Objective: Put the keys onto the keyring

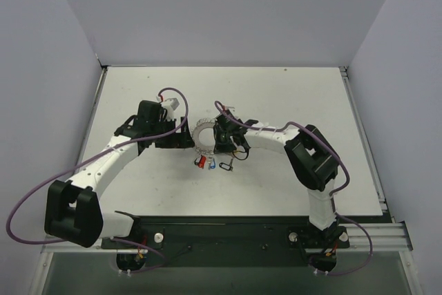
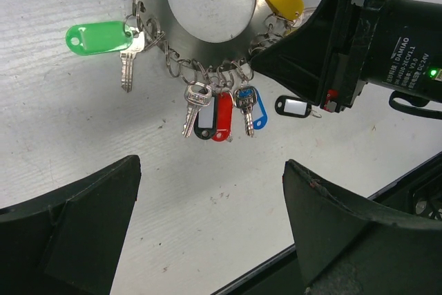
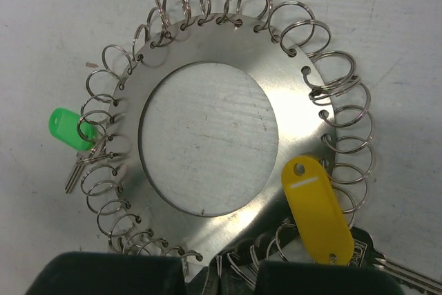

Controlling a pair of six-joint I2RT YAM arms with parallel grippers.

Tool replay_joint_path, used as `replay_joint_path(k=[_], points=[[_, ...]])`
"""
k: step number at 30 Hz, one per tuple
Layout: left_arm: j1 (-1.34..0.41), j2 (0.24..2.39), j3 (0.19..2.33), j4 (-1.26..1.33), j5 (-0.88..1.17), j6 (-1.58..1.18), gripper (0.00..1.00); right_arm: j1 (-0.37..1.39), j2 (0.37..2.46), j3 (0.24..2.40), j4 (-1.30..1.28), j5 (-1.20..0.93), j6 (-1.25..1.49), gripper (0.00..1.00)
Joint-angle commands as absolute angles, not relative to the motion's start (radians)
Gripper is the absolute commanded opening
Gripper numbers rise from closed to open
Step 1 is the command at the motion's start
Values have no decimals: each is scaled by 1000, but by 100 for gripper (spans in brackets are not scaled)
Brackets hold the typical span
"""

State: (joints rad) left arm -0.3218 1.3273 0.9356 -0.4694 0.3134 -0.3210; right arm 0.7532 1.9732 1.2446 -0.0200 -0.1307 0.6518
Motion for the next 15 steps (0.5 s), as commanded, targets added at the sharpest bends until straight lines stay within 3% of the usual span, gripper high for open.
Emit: replay_joint_path(k=[1, 8, 15], points=[[-325, 1247, 950, -480, 310, -276, 93, 742, 1941, 1223, -63, -78, 603, 0], [-325, 1111, 1025, -502, 314, -201, 93, 742, 1654, 1226, -91, -97, 304, 0], [-324, 960, 1172, -486, 330, -161, 93, 739, 1474, 1406, -149, -231, 108, 0]])
